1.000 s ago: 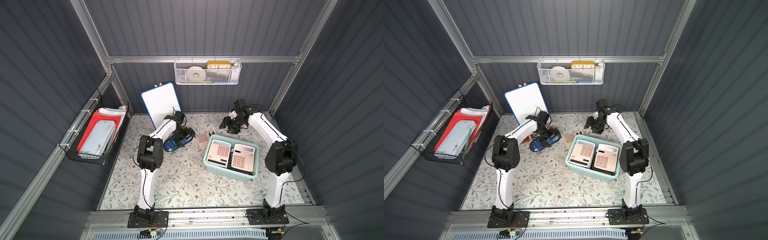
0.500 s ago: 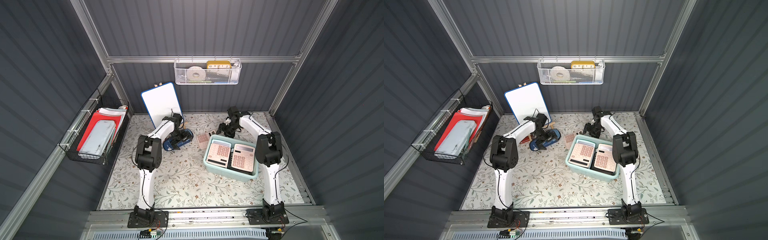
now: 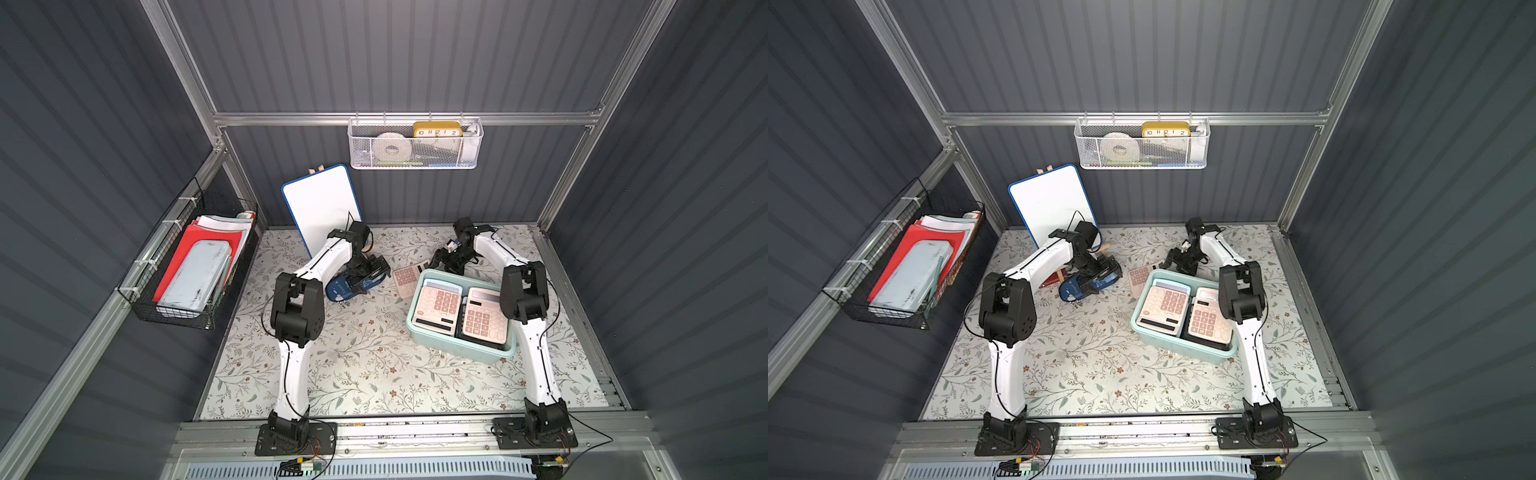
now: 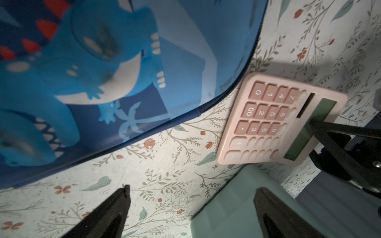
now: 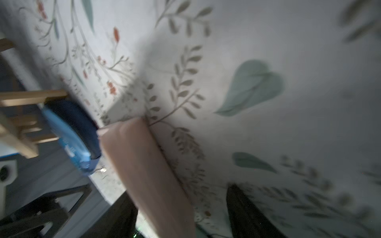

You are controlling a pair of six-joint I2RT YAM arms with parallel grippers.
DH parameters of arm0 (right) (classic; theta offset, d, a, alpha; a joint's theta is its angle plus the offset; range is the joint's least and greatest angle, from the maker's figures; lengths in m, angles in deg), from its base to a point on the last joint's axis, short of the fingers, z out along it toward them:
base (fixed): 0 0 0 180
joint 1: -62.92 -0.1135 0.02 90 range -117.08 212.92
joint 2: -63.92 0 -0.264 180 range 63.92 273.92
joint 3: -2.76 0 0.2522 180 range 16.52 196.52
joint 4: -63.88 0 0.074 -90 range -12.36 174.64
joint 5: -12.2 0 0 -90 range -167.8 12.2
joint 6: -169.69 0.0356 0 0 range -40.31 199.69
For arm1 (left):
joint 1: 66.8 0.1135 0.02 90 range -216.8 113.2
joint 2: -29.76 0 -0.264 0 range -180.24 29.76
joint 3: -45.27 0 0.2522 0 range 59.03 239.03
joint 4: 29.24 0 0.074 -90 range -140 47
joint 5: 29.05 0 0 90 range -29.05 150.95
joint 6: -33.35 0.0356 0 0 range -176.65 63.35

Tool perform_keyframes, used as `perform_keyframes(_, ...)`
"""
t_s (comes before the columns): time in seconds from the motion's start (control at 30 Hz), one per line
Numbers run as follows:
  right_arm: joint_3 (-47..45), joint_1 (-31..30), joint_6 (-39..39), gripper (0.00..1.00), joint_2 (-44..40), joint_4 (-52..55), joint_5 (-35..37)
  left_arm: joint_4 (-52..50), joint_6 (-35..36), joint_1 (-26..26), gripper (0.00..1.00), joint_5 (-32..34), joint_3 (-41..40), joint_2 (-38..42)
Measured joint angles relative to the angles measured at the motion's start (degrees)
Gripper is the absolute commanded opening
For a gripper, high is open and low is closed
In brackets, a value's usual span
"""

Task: Put the calculator in the storage box
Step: Pick up the calculator at the center of the board.

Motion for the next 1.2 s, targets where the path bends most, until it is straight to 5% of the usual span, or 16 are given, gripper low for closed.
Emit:
perform_keyframes(0.2,3.0,-1.8,0.3,0.63,2.9,0.3,-6.2,-0.5,0.7,0.0,0.99,0.0,0.3,0.0)
perform_keyframes(0.33,3.0,-2.8,0.7,0.40,3.2,0.7,-7.2,-0.9,1.0,0.0,0.99,0.0,1.2,0.0)
perform_keyframes(0.83,1.4,-1.7,8.0,0.00,-0.5,-9.4,-9.1,-3.3,1.1,0.2,0.99,0.2,6.8,1.3)
perform_keyframes(1.2,-10.6,1.2,15.9,0.00,-13.5,-19.7,-4.8,-3.9,1.2,1.5,0.99,0.8,9.9,5.6)
